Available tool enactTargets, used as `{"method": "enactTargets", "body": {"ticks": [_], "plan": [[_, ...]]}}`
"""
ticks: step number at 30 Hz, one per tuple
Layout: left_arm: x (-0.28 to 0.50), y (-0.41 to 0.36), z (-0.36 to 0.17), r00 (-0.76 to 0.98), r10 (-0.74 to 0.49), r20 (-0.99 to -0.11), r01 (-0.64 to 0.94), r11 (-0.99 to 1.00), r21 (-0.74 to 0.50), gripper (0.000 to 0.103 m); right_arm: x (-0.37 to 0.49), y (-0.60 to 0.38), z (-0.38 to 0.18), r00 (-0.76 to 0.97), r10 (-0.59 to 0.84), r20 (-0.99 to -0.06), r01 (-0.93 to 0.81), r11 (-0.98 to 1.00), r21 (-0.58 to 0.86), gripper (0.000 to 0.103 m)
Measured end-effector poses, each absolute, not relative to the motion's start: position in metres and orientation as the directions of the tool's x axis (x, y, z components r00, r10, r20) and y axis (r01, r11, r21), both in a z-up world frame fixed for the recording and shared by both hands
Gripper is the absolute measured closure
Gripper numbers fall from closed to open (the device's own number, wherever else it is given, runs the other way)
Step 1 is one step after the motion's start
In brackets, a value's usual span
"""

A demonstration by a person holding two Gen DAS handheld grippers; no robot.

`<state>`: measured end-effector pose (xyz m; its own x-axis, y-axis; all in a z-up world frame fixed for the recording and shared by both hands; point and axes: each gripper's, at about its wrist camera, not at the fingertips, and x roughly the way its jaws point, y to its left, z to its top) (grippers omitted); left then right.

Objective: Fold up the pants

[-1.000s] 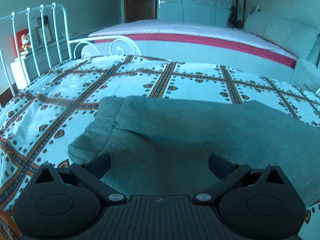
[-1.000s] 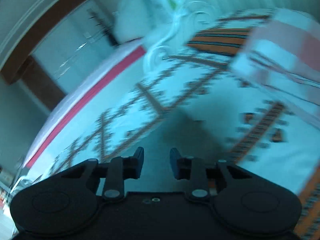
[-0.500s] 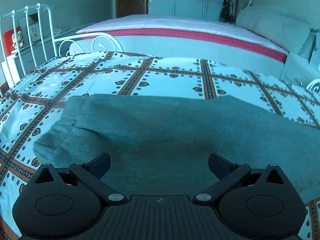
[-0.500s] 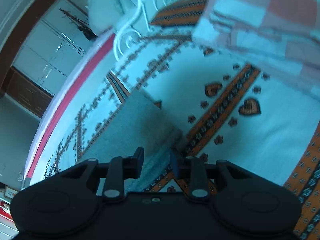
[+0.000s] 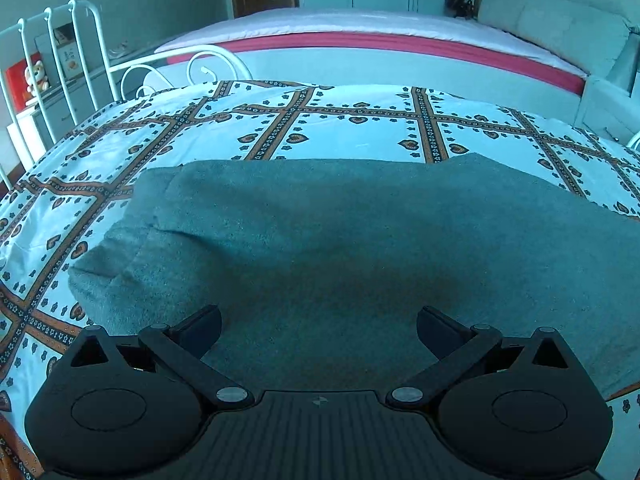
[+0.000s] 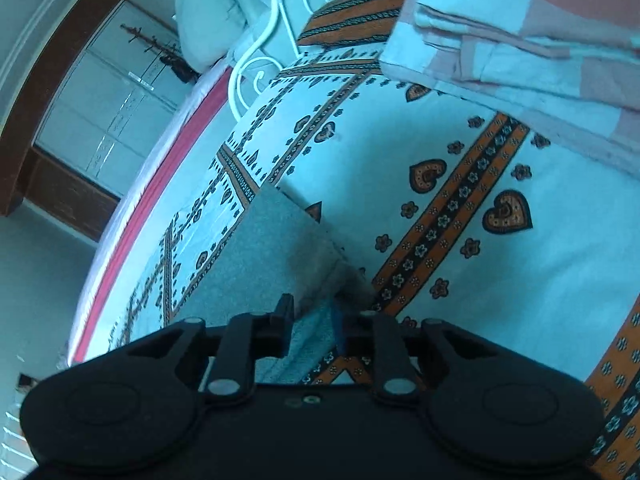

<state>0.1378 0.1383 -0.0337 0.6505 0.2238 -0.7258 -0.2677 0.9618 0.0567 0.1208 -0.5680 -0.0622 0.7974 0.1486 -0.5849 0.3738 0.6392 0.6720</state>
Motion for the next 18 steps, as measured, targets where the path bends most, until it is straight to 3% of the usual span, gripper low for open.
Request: {"method": "enactTargets", "body": {"ticks": [3, 8, 11, 13, 16, 18], "plan": [[0.135, 0.139, -0.037, 0.645, 0.227, -0.729, -0.265, 0.962, 0.065, 0.0, 0.121, -0.564, -0.058, 0.792, 0.12, -0.599, 0.381, 0.669, 0.638, 0.102], [0.132, 0.147, -0.041, 0.635, 0.221, -0.74, -0.275, 0.96, 0.051, 0.0, 0.106, -0.554, -0.04, 0.824, 0.082, -0.56, 0.33, 0.734, 0.594, 0.102], [0.133, 0.147, -0.042, 0.634, 0.221, -0.741, -0.27, 0.961, 0.056, 0.0, 0.116, -0.558, -0.057, 0.751, 0.088, -0.655, 0.386, 0.746, 0.543, 0.096], [0.132, 0.146, -0.042, 0.634, 0.218, -0.742, -0.266, 0.962, 0.055, 0.0, 0.111, -0.565, -0.058, 0.772, 0.108, -0.627, 0.391, 0.696, 0.602, 0.088], [0.131, 0.145, -0.039, 0.651, 0.18, -0.738, -0.238, 0.971, 0.028, 0.0, 0.097, -0.571, -0.047, 0.82, 0.094, -0.565, 0.376, 0.655, 0.655, 0.087], [0.131, 0.143, -0.04, 0.652, 0.166, -0.74, -0.219, 0.975, 0.025, 0.0, 0.098, -0.573, -0.054, 0.801, 0.136, -0.583, 0.394, 0.614, 0.684, 0.087]]}}
